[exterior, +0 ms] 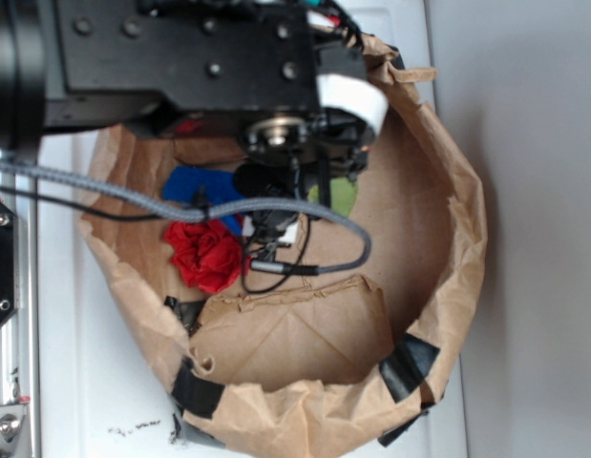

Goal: Grab the green animal.

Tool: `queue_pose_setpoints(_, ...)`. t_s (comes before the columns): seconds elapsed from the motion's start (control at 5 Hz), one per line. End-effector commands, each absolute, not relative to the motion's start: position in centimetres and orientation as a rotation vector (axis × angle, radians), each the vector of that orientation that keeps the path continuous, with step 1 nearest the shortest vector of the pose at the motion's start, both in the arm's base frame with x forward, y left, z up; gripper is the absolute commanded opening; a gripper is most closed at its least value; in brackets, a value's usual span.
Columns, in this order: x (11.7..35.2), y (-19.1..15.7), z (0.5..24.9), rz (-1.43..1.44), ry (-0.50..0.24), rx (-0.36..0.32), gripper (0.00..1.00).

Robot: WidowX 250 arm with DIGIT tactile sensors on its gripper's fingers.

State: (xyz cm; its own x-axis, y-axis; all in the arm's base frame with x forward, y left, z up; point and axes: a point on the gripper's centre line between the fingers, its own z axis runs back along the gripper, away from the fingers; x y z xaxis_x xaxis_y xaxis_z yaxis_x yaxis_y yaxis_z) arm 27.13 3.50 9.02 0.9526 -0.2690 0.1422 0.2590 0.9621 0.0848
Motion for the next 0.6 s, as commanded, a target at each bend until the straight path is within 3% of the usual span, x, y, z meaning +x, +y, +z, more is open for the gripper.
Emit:
queue_pose_setpoints(0.0,28.7,2.9,6.2,-0.348,-0.187,0.119,1.0)
queue_pose_setpoints(0.2,29.4,2.8,4.5,-0.342,-0.162,0.152,1.0)
queue_pose_setpoints(0.4,29.5,2.8,3.8,-0.312,-0.149,0.164,0.0)
